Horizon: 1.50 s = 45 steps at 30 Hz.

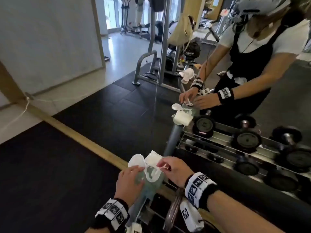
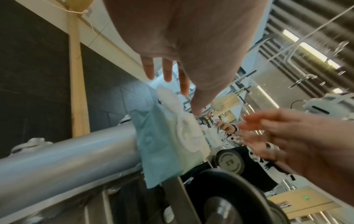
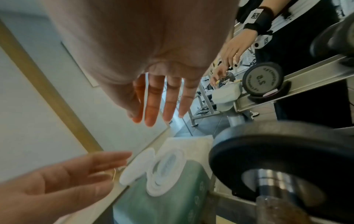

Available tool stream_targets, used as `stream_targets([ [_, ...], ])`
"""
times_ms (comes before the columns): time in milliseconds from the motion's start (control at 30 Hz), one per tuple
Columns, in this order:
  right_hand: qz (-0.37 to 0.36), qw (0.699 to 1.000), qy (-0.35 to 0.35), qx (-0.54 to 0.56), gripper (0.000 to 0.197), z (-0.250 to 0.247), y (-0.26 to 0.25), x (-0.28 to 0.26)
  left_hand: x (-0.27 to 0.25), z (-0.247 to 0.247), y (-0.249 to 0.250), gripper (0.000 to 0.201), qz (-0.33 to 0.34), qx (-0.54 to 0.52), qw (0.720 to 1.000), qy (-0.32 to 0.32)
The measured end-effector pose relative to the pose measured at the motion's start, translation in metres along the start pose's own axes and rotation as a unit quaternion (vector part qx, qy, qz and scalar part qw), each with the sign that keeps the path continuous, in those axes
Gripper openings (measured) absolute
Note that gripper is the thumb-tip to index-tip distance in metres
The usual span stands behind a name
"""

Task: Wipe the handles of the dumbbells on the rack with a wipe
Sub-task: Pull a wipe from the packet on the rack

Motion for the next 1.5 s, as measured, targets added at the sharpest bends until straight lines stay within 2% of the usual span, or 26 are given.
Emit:
stream_targets([
  [33,-0.016,0.999,-0.005,-0.027,0.017,0.012,0.003,0.009,0.001,0.007,-0.003,0.051,0.006,0.035,0.999,-0.012],
  [100,-0.027,0.995,-0.011,-0.094,0.021,0.029,0.006,0.02,0.003,0.017,-0.011,0.059,-0.024,0.073,0.997,-0.021],
  [267,-0.025,0.964,0.02,-0.263,0.02,0.057,0.019,0.032,0.005,0.035,-0.018,0.068,-0.038,0.084,0.995,-0.047],
  [433,-0.015,0.937,0.03,-0.347,0.023,0.07,0.032,0.03,0.007,0.04,-0.022,0.072,-0.042,0.089,0.994,-0.042],
  [533,0.016,0.939,0.047,-0.341,0.024,0.072,0.035,0.029,0.007,0.041,-0.025,0.074,-0.053,0.084,0.994,-0.044],
  [700,0.109,0.945,0.07,-0.3,0.018,0.07,0.036,0.029,0.008,0.044,-0.03,0.077,-0.052,0.063,0.995,-0.052],
  [833,0.132,0.944,0.069,-0.294,0.008,0.072,0.035,0.033,0.009,0.048,-0.033,0.08,-0.049,0.047,0.996,-0.049],
  [900,0.137,0.946,0.05,-0.29,0.01,0.074,0.035,0.035,0.009,0.049,-0.032,0.082,-0.052,0.037,0.997,-0.047],
  [1067,0.101,0.944,0.03,-0.313,0.017,0.078,0.03,0.035,0.009,0.051,-0.03,0.083,-0.067,-0.001,0.997,-0.044],
  [1167,0.091,0.944,0.025,-0.317,0.012,0.08,0.03,0.029,0.008,0.05,-0.029,0.082,-0.069,-0.019,0.997,-0.041],
  [1300,0.072,0.953,0.019,-0.293,0.003,0.078,0.03,0.025,0.006,0.051,-0.029,0.081,-0.083,-0.082,0.992,-0.038],
  [1433,0.026,0.965,-0.011,-0.261,0.009,0.073,0.025,0.023,0.004,0.056,-0.027,0.09,-0.071,-0.125,0.989,-0.031],
  [1500,0.008,0.969,-0.013,-0.245,0.01,0.071,0.023,0.02,0.003,0.058,-0.026,0.087,-0.064,-0.146,0.987,-0.033],
])
Point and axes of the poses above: each hand's wrist, its own x-axis towards the middle knuckle, its own z-axis out of the palm, y = z × x, the point moved 5 cm from there along x, towards the middle knuckle, and after that the axes turned 10 degrees about y, right-handed, at the moved point
